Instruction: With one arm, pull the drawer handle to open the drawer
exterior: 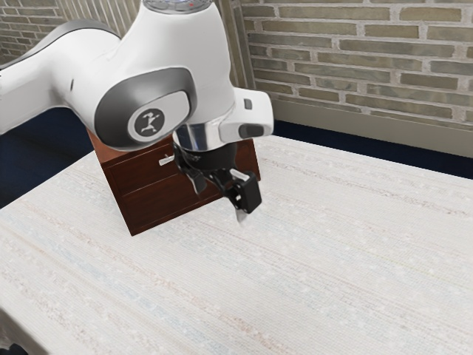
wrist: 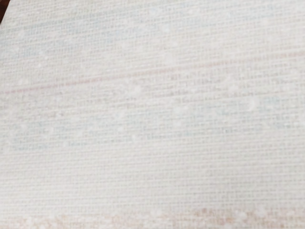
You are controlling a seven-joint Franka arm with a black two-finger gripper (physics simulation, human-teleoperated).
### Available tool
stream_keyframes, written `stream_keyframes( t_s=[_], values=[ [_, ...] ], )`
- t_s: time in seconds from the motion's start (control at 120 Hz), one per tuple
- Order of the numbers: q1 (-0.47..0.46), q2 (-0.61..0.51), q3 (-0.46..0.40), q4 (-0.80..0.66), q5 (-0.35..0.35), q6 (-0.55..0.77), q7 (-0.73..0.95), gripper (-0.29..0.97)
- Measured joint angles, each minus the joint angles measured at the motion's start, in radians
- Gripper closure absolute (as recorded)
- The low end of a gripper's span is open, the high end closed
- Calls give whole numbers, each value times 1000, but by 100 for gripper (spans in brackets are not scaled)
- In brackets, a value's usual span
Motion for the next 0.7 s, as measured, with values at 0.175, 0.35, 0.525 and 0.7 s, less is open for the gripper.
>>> stream_keyframes(
  t_s=[0.175,0.35,0.525,0.7],
  values=[
    [18,-5,80,-90,42,48,22,0],
    [53,30,91,-97,143,178,71,0],
    [62,40,93,-84,176,255,118,0],
    [99,63,93,-84,187,287,161,0]
  ],
)
